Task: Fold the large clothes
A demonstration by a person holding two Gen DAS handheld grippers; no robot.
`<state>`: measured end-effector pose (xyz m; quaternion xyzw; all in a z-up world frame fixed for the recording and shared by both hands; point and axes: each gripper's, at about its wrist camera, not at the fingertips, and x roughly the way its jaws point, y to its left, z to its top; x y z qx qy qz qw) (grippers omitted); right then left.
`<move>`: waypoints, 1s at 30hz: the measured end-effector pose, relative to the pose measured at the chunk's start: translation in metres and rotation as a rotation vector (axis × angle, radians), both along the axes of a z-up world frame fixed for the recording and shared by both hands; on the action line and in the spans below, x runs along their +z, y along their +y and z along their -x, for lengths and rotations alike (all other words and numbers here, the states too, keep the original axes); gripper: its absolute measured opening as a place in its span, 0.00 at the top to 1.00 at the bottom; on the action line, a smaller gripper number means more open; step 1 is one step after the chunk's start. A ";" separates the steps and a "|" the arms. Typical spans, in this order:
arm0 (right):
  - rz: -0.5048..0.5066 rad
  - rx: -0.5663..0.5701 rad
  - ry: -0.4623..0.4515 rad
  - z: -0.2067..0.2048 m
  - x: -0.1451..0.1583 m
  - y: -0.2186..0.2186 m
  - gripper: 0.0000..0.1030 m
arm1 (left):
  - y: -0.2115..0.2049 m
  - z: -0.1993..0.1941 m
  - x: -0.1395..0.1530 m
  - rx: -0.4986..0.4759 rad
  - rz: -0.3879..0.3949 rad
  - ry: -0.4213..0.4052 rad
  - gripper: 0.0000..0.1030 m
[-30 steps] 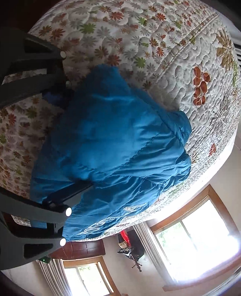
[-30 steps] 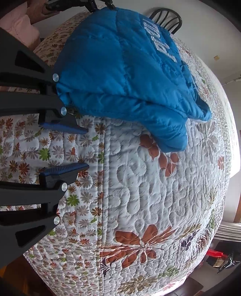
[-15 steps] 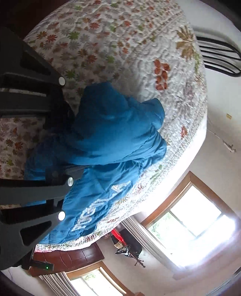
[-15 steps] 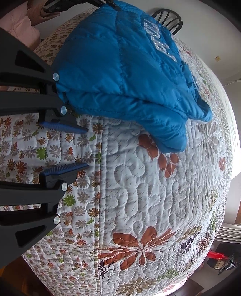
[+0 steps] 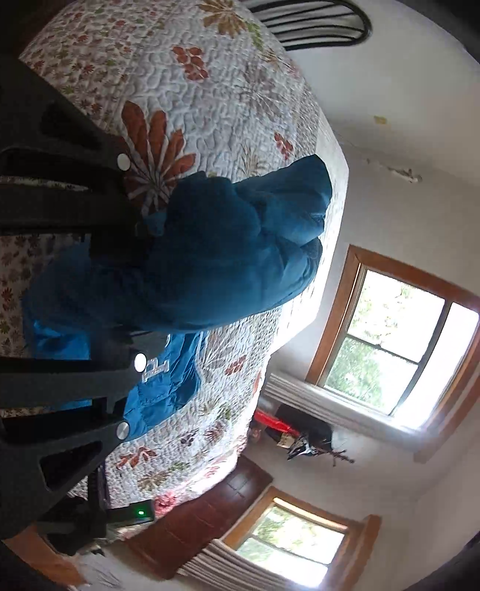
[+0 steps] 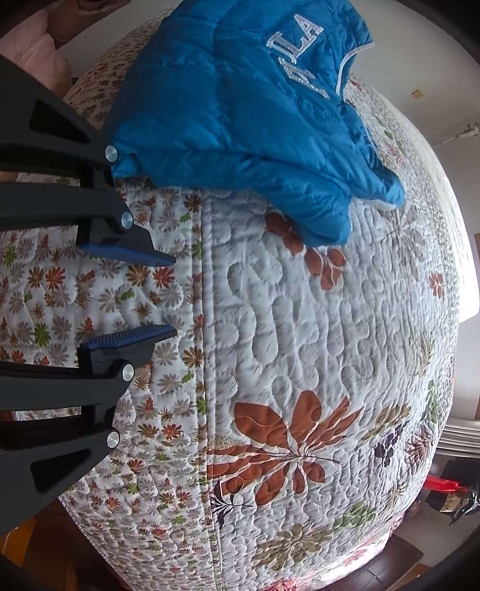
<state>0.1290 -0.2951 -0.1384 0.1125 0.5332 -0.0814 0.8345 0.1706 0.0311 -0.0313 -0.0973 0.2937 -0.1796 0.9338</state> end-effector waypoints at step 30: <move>-0.031 0.025 0.022 -0.023 -0.004 -0.006 0.61 | -0.121 -0.011 -0.068 -0.455 -0.072 0.207 0.35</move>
